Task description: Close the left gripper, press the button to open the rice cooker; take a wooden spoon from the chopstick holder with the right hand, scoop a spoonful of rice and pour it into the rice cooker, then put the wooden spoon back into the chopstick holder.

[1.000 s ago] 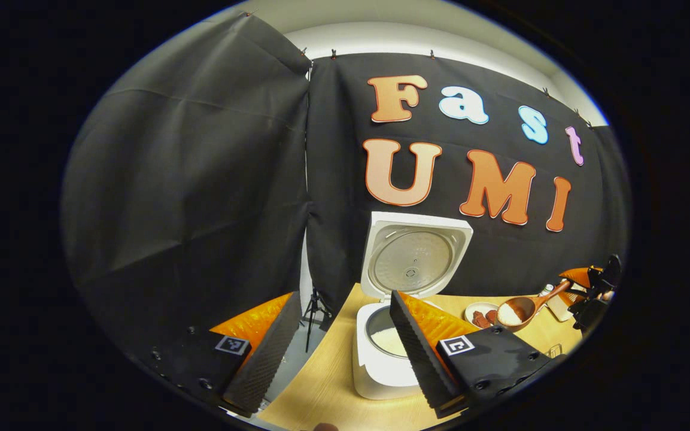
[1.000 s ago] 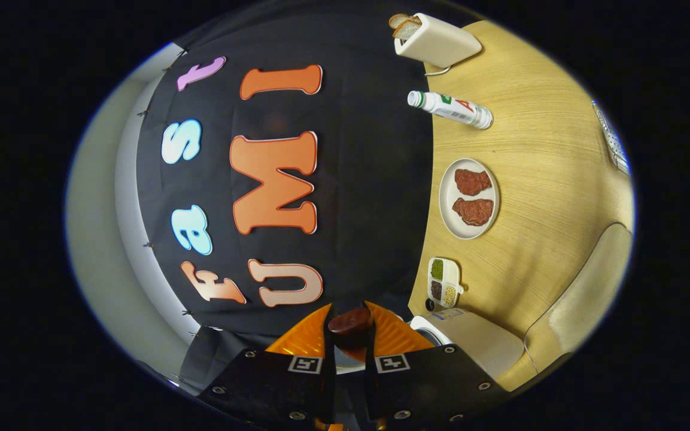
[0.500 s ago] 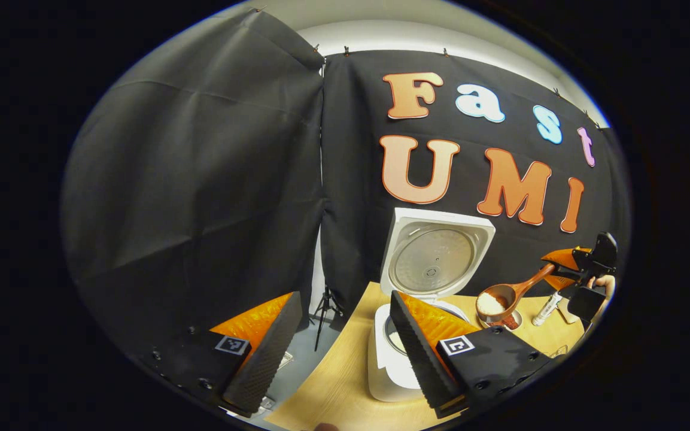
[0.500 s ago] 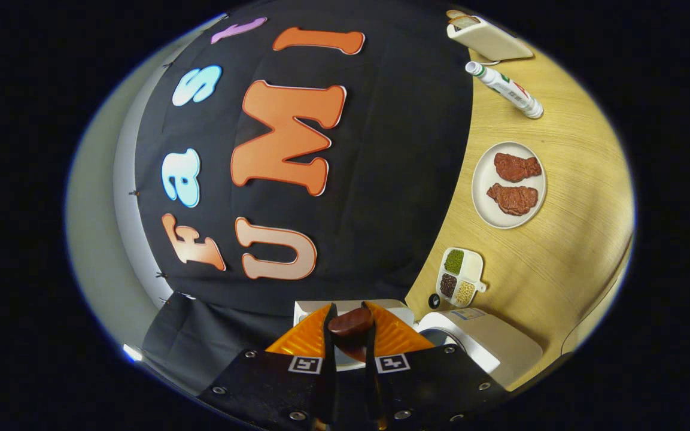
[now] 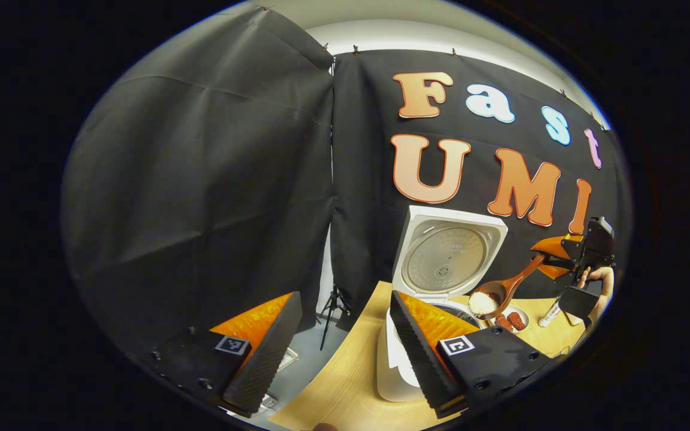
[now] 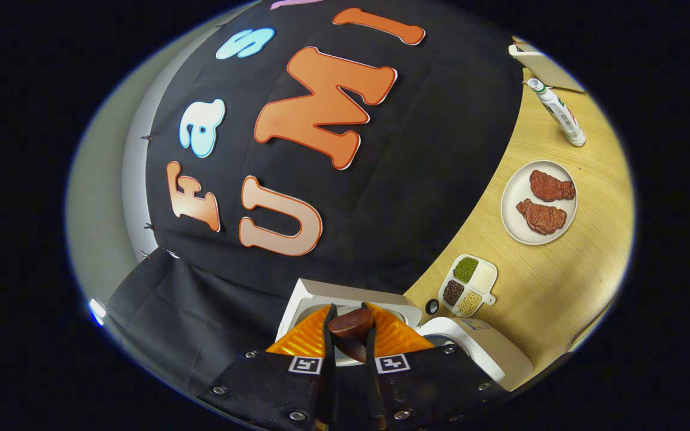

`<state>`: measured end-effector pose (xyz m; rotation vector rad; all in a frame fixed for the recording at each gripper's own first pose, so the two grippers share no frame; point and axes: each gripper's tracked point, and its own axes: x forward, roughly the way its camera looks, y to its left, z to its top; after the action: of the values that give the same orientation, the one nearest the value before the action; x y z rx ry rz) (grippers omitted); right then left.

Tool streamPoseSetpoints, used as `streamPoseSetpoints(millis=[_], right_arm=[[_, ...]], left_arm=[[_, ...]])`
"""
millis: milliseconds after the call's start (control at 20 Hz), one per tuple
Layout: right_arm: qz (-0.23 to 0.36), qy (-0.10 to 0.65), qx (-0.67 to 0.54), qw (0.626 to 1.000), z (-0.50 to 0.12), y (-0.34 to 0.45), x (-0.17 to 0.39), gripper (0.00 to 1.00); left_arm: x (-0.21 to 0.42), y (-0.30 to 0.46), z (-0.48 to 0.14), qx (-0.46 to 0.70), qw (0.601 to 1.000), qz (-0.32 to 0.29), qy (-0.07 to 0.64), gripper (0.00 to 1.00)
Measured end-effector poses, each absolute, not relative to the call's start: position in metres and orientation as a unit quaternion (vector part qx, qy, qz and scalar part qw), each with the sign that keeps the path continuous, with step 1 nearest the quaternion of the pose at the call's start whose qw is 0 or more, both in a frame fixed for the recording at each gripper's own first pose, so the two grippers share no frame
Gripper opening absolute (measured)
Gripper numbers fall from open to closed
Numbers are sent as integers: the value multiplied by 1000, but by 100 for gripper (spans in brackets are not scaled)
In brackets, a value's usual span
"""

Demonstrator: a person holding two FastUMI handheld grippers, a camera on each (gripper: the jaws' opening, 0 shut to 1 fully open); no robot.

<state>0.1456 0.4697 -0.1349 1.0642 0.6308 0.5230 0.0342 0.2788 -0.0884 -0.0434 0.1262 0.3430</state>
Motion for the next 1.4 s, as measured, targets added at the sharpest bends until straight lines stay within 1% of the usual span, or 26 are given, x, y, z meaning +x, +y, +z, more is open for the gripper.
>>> streamPoseSetpoints(millis=[100, 250, 500, 800, 950, 1200, 1400], right_arm=[[245, 295, 486, 785, -136, 475, 145, 18], [251, 292, 463, 799, -139, 480, 145, 18], [267, 275, 421, 822, -134, 488, 145, 18], [286, 258, 378, 841, -126, 498, 141, 18], [300, 244, 342, 857, -121, 503, 135, 18], [329, 220, 307, 866, -107, 515, 122, 18], [348, 188, 247, 885, -98, 521, 113, 18]], left_arm=[[33, 281, -87, -22, 983, 174, 63, 100], [32, 281, -88, -20, 982, 177, 63, 99], [32, 281, -89, -21, 982, 179, 65, 100], [33, 281, -90, -19, 981, 181, 66, 99], [32, 280, -91, -21, 981, 180, 66, 99], [33, 279, -94, -23, 981, 179, 68, 99], [33, 279, -95, -27, 981, 182, 68, 100]])
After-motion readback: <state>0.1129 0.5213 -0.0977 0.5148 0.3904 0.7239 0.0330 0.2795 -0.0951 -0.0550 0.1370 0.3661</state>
